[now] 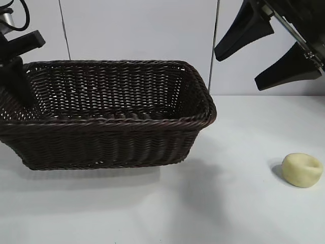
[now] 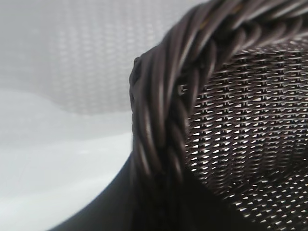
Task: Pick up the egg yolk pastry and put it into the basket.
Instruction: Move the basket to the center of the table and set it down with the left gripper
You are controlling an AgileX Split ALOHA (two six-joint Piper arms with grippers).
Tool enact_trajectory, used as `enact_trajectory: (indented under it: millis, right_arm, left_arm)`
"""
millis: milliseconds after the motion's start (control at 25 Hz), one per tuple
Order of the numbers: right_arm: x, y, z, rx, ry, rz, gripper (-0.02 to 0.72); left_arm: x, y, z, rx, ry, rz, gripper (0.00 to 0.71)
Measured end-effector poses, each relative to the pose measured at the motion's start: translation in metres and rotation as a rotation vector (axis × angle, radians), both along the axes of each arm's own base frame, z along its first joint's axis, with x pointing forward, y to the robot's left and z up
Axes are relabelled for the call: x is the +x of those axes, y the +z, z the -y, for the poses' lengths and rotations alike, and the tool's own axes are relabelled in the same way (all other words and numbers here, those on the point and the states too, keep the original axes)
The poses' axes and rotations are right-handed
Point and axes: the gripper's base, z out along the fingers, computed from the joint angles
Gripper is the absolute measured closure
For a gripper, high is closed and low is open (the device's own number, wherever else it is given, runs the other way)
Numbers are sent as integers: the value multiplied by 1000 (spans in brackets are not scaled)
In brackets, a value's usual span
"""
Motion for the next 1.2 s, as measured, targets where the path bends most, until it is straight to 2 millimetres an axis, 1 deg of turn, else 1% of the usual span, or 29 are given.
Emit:
enact_trajectory:
  millis: [80,320,680,760,960,1040,1080,1200]
  right_arm:
    - [0,0,0,0,0,0,71]
    - [0,0,0,0,0,0,71]
    - [0,0,0,-1,0,0,71]
    - [0,0,0,-3,1,0,71]
    - [0,0,0,-4,1,0,71]
    - [0,0,0,-4,1,0,71]
    - [0,0,0,-4,1,0,71]
    - [0,0,0,-4,1,0,71]
  left_arm:
    - [2,-6,4,1,-2,-6,611]
    - [12,-25,6,13,17,-5,611]
    - [20,-45,8,12,45,-20,612]
    - [21,-49,8,11,49,-28,612]
    - [21,-50,8,7,53,-29,612]
    - [21,-50,9,4,55,-30,580]
    - [21,-50,9,-1,58,-33,533]
    - [20,-49,10,-11,60,-43,333]
